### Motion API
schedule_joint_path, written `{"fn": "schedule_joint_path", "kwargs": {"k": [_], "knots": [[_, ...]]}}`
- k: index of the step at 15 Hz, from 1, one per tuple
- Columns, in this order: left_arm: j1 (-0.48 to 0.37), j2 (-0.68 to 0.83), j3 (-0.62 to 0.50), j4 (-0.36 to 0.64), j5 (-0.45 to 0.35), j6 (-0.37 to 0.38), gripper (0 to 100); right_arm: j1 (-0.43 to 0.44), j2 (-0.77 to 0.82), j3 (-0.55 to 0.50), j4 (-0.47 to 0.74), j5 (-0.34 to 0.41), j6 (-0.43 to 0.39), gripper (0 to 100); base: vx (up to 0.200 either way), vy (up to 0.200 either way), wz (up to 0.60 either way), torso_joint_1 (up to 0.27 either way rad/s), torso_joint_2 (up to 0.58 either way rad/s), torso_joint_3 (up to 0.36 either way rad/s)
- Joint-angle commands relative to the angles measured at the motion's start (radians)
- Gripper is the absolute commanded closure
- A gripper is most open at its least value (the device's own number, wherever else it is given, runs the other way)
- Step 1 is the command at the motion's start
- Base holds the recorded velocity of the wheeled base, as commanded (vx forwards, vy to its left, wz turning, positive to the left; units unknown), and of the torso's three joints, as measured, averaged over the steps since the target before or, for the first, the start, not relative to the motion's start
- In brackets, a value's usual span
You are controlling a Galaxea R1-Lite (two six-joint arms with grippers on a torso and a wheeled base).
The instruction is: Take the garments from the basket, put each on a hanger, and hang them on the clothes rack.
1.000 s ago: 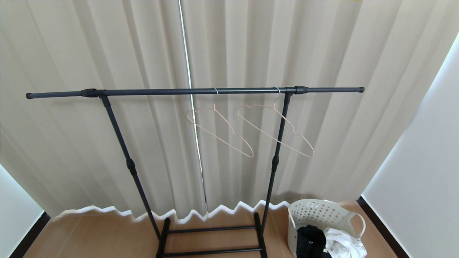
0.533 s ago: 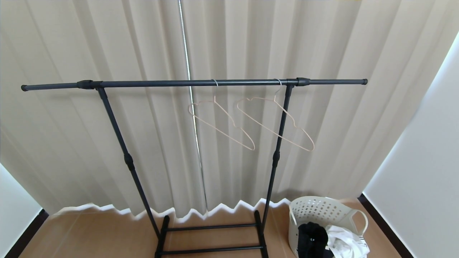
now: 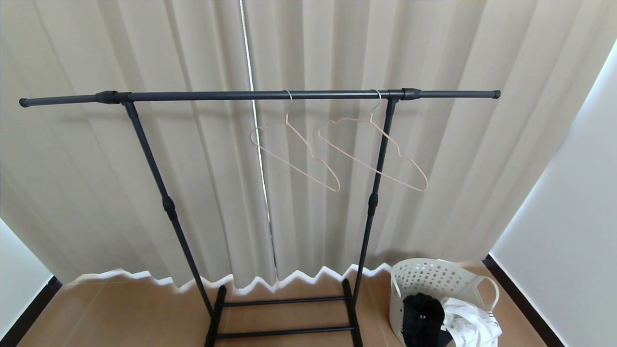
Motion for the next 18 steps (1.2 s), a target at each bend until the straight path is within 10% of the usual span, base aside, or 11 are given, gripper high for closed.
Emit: {"fn": "schedule_joint_path", "kwargs": {"k": [1,18], "knots": [[0.000,0.001,0.000,0.000,0.000,0.000,0,0.000,0.000,0.000,0.000,0.000,0.000,0,0.000,0.000,0.00,-0.144,0.37,0.227],[0.003,0.001,0.000,0.000,0.000,-0.001,0,0.000,0.000,0.000,0.000,-0.001,0.005,0,0.000,0.000,0.00,-0.167,0.51,0.335]]}}
